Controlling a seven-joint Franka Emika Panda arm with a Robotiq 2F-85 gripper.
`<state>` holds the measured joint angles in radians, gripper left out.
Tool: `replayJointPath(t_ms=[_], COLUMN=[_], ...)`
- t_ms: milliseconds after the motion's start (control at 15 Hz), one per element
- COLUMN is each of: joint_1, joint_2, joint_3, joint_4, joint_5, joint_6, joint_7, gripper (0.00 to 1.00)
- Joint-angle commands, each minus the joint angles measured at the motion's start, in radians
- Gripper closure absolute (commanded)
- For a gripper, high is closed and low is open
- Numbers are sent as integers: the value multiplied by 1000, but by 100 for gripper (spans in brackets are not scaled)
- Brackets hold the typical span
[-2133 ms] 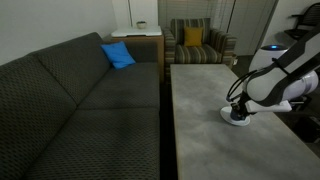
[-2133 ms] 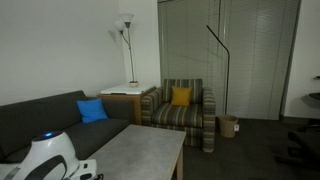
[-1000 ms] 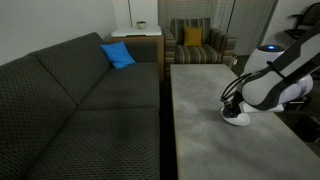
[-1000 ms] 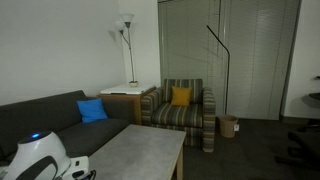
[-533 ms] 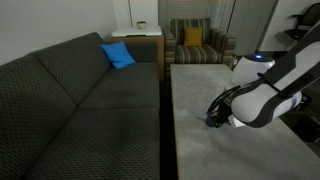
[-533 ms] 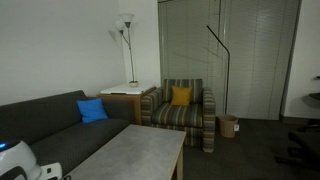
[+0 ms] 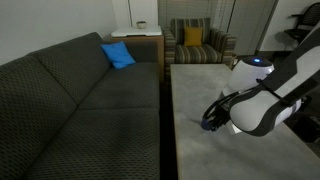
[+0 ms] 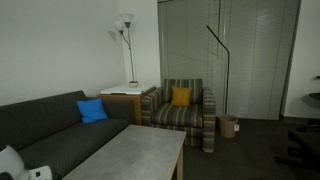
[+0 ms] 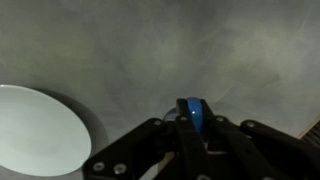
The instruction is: Put the blue cup on the white plate then remove the cup and put it on the table
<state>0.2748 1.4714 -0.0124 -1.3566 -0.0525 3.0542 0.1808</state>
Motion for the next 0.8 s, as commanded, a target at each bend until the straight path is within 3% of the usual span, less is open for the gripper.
replayJointPath(t_ms=[0,333,400,467,733], joint_1=[-36,-26,-25,-23,-24], joint_2=[0,-1,0,-1,0], joint_3=[3,-26,-27,-28,-27], joint_4=[30,64,68,75,86], joint_5=[0,-9,-11,-13,-18], joint_6=[-75,-192,-207,-223,-282], joint_7=[-73,-88,-92,-92,-98], gripper=[93,97,90,65,41])
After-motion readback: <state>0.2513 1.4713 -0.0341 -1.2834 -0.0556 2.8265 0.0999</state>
